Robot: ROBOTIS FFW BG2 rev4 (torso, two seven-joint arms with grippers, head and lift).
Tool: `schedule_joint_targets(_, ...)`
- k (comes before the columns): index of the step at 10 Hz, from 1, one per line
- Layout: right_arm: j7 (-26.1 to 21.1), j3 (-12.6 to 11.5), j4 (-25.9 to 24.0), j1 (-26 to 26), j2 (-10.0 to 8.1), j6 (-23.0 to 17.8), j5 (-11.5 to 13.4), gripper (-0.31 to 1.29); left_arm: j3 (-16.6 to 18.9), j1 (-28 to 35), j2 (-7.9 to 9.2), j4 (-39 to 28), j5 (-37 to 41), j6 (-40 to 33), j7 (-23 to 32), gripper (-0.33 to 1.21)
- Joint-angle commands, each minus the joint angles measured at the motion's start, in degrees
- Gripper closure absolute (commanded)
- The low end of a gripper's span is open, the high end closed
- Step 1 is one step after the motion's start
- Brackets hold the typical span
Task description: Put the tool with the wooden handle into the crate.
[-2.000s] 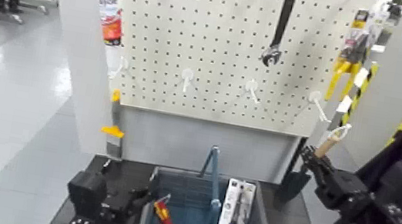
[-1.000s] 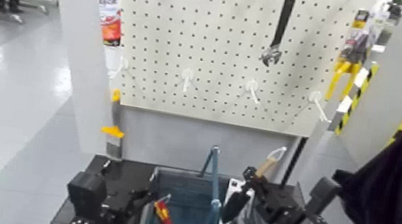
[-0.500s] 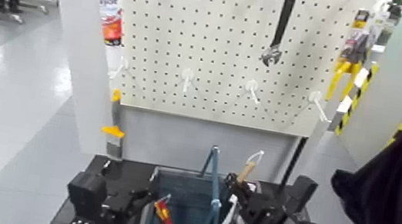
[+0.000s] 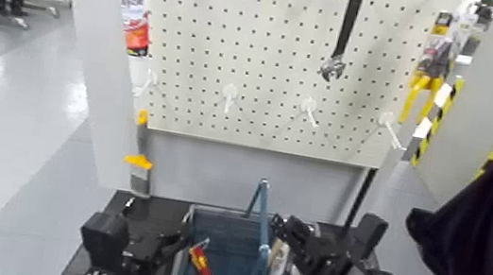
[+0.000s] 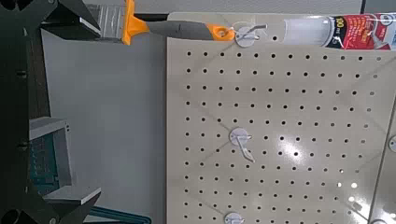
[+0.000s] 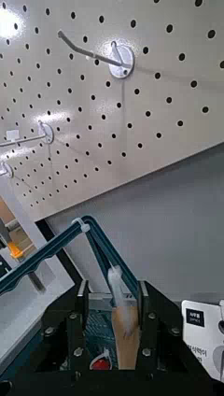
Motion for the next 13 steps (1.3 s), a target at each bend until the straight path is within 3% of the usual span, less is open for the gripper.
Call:
schedule_joint_targets(1,0.52,-1.92,-2.63,0.28,0.07,1.61,3.8,-0.04,0.0,0.0,0.0,0.0,0.0,0.0,-0.01,0.12)
schedule_joint_targets(6,-2.74,-5.08,-11.33,3.27,-0.01,3.1,11.09,-0.03,0.0,0.0,0.0,-0.09,0.0,0.0,-0.01,0.12)
schedule_joint_targets(11,-12.84,-8.95,-26.45,13.9,-0.01,0.55,17.07,0.0,-0.09,0.0,0.26,-0.18,0.09,0.09,-0.1,0.13)
schedule_joint_targets(13,-15.48,-10.18,-31.72,17.86,0.25,0.03,20.59,0.0,-0.09,0.0,0.26,-0.18,0.09,0.0,-0.1,0.12)
